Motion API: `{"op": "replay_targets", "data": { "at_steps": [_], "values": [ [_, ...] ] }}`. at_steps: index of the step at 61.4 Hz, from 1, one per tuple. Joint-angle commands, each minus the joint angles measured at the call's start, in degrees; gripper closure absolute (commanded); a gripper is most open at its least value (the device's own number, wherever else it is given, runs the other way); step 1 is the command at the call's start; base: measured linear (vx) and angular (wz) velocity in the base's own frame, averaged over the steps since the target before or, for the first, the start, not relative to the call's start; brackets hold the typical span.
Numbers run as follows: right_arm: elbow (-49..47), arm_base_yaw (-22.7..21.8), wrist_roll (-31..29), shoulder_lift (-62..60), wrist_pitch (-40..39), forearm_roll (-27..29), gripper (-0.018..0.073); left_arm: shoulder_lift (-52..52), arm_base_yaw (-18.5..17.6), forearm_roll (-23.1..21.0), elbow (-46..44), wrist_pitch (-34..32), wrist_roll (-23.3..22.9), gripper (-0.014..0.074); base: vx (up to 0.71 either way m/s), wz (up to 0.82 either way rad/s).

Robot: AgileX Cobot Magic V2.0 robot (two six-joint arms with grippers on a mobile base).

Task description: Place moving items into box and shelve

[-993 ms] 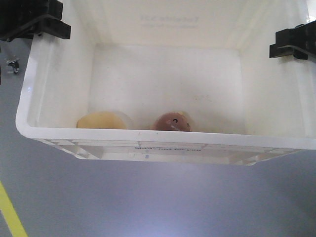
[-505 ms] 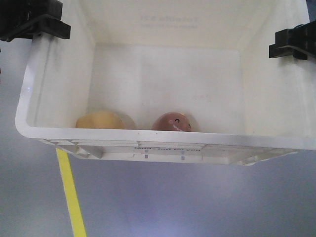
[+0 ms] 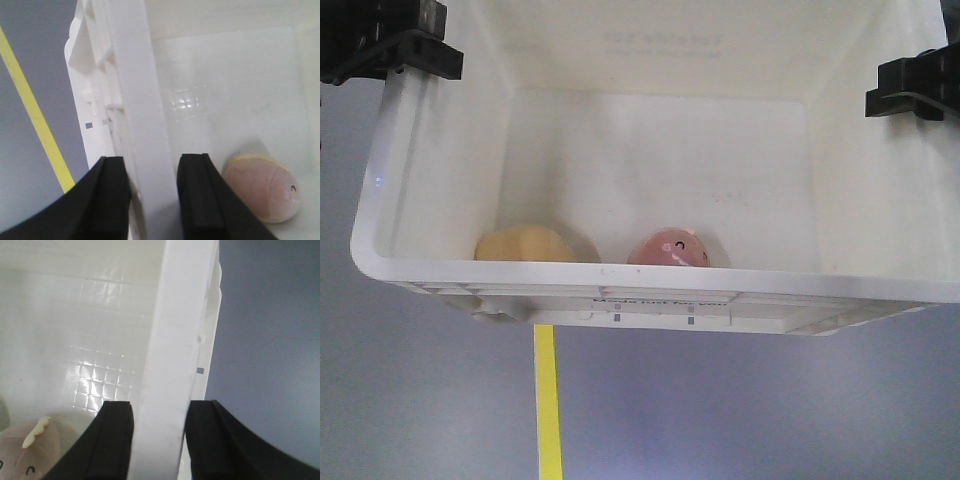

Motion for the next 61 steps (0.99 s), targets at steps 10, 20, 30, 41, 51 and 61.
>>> {"op": "replay_targets", "data": {
  "at_steps": [10, 20, 30, 41, 51, 61],
  "values": [
    [-2.3, 0.3, -1.0, -2.2, -6.5, 6.3, 0.0565, -2.6, -0.9, -8.1, -2.4, -6.5, 0.8, 0.0603, 0.12, 0.41],
    [-2.3, 0.3, -1.0, -2.2, -6.5, 6.2, 0.0565, -2.6, -0.9, -8.1, -2.4, -6.5, 0.8, 0.0603, 0.13, 0.41],
    [-2.3, 0.3, -1.0, -2.2, -6.6, 6.2, 0.0565, -2.6, -0.9, -8.1, -2.4, -6.5, 0.8, 0.0603, 0.14, 0.35],
    [-2.3, 0.3, -1.0, -2.2, -6.6, 6.2, 0.0565, -2.6, -0.9, -8.1, -2.4, -6.5, 0.8, 0.0603, 0.16, 0.27],
    [-2.3, 0.3, -1.0, -2.2, -6.6, 6.2, 0.0565, -2.6, -0.9, -8.1, -2.4, -6.5, 0.8, 0.0603, 0.18, 0.22],
    [-2.3, 0.3, -1.0, -2.2, -6.6, 6.2, 0.0565, -2.6, -0.9, -8.1, -2.4, -6.5, 0.8, 0.0603, 0.21, 0.17]
  ]
}}
